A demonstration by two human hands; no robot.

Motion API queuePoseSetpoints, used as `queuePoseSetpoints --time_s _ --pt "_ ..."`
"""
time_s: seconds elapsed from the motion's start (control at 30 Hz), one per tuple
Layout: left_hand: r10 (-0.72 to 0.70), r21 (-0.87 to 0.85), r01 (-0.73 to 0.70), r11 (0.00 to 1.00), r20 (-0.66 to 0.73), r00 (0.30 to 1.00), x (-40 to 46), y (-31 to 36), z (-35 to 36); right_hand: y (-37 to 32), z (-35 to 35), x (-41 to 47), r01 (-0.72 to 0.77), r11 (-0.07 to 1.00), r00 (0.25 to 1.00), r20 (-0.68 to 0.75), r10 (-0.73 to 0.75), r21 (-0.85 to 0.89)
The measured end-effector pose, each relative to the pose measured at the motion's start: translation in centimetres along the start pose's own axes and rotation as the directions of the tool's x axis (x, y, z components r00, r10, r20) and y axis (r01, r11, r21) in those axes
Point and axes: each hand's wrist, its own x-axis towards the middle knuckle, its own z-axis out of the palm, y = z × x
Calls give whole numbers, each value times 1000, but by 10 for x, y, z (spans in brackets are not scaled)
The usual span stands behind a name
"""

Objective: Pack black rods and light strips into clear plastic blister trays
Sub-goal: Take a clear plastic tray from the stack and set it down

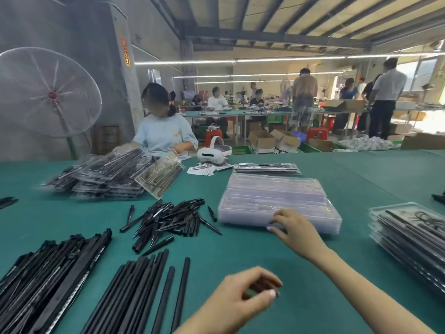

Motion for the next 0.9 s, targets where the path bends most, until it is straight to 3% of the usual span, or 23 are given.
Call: queuePoseSetpoints --time_s 0.13,0.23,0.37,0.47,0.57,0.63,0.77,0.9 --pt "-57 438 77 895 -57 997 78 -36 -6 14 26 65 -94 992 970 216 112 -89" --pt "-143 587 140 797 -42 989 111 -76 -13 28 51 94 -40 977 929 351 113 -208" --pt "-169 799 163 578 -78 982 141 -115 -24 49 60 117 -46 996 913 401 74 -81" --pt "-171 835 231 499 -166 971 151 -133 -27 67 57 124 -83 988 893 451 15 131" --pt "18 861 222 458 -259 966 153 -141 -24 78 55 127 -226 911 857 515 18 345" --pt "105 872 220 437 -293 950 155 -149 -19 82 56 130 -275 883 823 567 11 381" --pt "92 859 265 439 -336 937 161 -159 -10 83 54 136 -336 862 771 637 20 379" --pt "94 824 287 489 -377 921 161 -159 -6 82 56 134 -315 878 786 618 27 362"
